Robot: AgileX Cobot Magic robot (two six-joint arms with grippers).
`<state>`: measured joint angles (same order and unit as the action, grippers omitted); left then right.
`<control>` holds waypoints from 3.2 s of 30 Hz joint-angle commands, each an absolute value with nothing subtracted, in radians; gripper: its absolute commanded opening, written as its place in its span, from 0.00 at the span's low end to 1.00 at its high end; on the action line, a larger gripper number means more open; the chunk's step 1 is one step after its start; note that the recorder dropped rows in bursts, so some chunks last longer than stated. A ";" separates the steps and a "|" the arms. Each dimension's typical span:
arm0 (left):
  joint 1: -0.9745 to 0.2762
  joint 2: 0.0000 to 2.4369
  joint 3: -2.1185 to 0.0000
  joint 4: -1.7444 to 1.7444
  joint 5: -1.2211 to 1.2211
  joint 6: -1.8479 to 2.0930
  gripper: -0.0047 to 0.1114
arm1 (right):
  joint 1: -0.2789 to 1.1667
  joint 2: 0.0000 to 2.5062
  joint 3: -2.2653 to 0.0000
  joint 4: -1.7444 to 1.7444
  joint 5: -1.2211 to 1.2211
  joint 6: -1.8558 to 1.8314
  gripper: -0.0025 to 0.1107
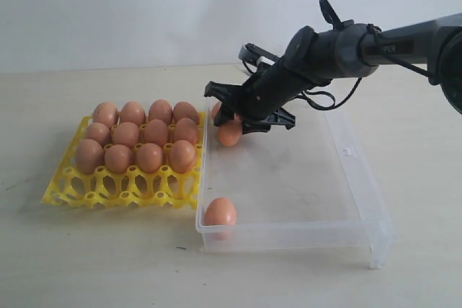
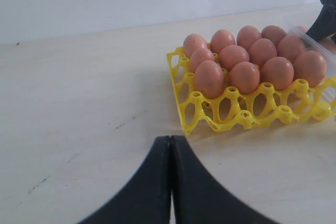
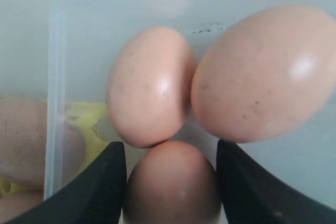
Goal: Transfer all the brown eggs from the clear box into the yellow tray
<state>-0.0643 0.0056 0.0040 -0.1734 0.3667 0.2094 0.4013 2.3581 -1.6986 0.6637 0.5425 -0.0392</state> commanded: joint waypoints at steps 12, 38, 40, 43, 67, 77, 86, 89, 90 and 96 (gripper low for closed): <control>-0.069 0.000 0.000 -0.171 0.359 0.209 0.04 | 0.429 2.220 -1.702 0.472 0.543 -0.158 0.02; -0.069 0.000 0.000 -0.171 0.359 0.209 0.04 | 0.959 2.149 -1.531 0.476 -0.114 -0.204 0.02; -0.069 0.000 0.000 -0.171 0.359 0.209 0.04 | 0.959 2.172 -1.531 0.476 -0.127 -0.178 0.02; -0.069 0.000 0.000 -0.171 0.359 0.209 0.04 | 0.959 2.200 -1.531 0.476 -0.120 -0.172 0.02; -0.069 0.000 0.000 -0.171 0.359 0.209 0.04 | 0.982 2.251 -1.537 0.474 -0.154 -0.173 0.02; -0.069 0.000 0.000 -0.171 0.359 0.209 0.04 | 0.982 2.260 -1.555 0.474 -0.168 -0.173 0.02; -0.069 0.000 0.000 -0.171 0.359 0.209 0.04 | 0.982 2.283 -1.555 0.474 -0.169 -0.173 0.02; -0.069 0.000 0.000 -0.171 0.359 0.209 0.04 | 0.982 2.291 -1.555 0.474 -0.171 -0.175 0.02; -0.069 0.000 0.000 -0.171 0.359 0.209 0.04 | 0.982 2.296 -1.555 0.474 -0.171 -0.175 0.02; -0.069 0.000 0.000 -0.171 0.359 0.209 0.04 | 0.982 2.308 -1.555 0.474 -0.175 -0.175 0.02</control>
